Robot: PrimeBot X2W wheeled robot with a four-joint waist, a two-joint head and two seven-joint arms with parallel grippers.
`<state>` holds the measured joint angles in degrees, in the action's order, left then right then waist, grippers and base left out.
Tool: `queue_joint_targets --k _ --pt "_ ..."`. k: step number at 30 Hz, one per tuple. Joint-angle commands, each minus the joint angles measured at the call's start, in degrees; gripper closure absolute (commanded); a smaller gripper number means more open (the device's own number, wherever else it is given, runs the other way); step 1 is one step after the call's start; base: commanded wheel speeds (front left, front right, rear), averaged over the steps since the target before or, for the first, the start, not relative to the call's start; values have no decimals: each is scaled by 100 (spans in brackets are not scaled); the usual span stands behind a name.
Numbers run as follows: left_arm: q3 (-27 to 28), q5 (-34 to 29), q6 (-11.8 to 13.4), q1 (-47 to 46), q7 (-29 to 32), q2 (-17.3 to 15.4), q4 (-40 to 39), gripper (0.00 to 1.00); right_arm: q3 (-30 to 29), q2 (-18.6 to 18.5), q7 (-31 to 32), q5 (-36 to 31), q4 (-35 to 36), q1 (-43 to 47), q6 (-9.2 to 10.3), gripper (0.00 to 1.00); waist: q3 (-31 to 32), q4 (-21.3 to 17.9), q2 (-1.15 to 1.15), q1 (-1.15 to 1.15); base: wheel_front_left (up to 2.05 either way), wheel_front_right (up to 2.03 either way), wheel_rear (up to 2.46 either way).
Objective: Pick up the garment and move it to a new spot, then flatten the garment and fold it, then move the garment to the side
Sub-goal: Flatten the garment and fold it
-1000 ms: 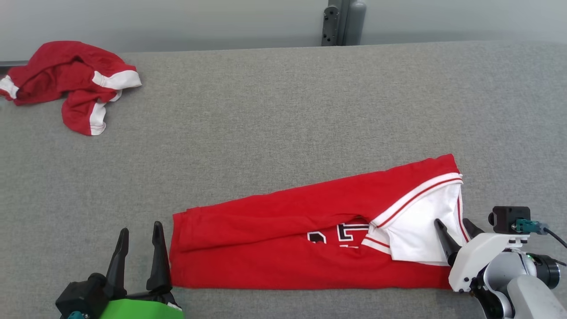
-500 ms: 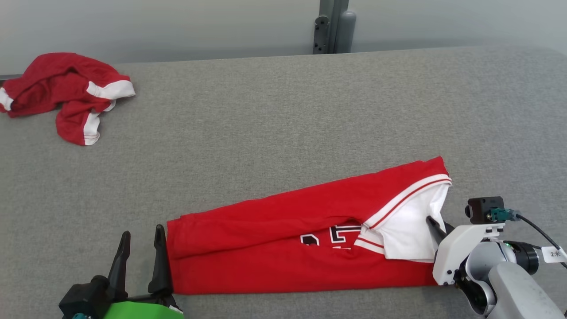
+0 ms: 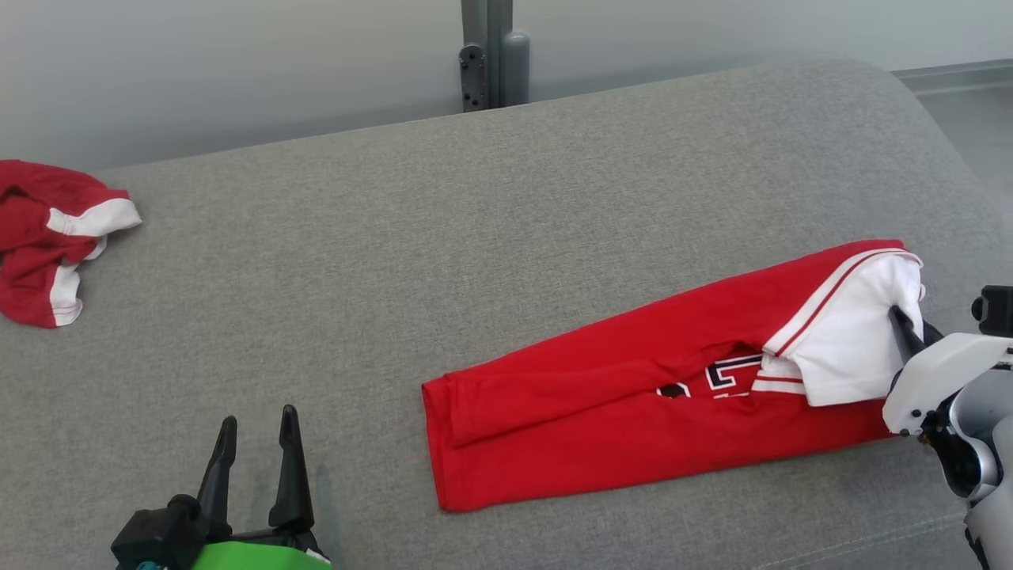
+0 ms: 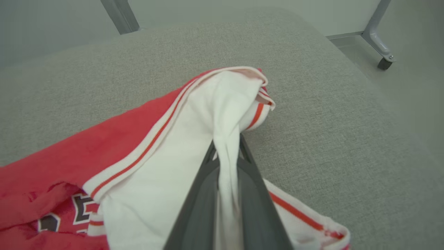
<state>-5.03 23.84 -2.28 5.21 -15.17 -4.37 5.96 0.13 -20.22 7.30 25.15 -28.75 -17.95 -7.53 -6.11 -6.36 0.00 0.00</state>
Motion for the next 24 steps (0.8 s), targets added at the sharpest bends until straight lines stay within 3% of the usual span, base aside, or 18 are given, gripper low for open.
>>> queue_joint_targets --k 1,7,16,20,24 --pt "20 -79 -17 -8 5 2 13 0 -17 27 -23 102 117 -62 8 100 -21 -180 0 0 0 0 0" --pt "30 -127 -43 -72 5 9 39 0 278 274 160 330 956 150 7 100 -54 -281 0 0 0 0 0" --pt "-15 -110 -84 -146 5 19 94 0 1417 601 535 670 2351 523 5 100 -12 -133 0 0 0 0 0" --pt "-24 -95 -101 -175 5 29 112 0 2040 870 603 863 2535 562 5 100 -5 -25 0 0 0 0 0" --pt "-58 -85 -125 -209 5 43 135 0 2615 1139 546 943 2240 402 5 100 -8 100 0 0 0 0 0"
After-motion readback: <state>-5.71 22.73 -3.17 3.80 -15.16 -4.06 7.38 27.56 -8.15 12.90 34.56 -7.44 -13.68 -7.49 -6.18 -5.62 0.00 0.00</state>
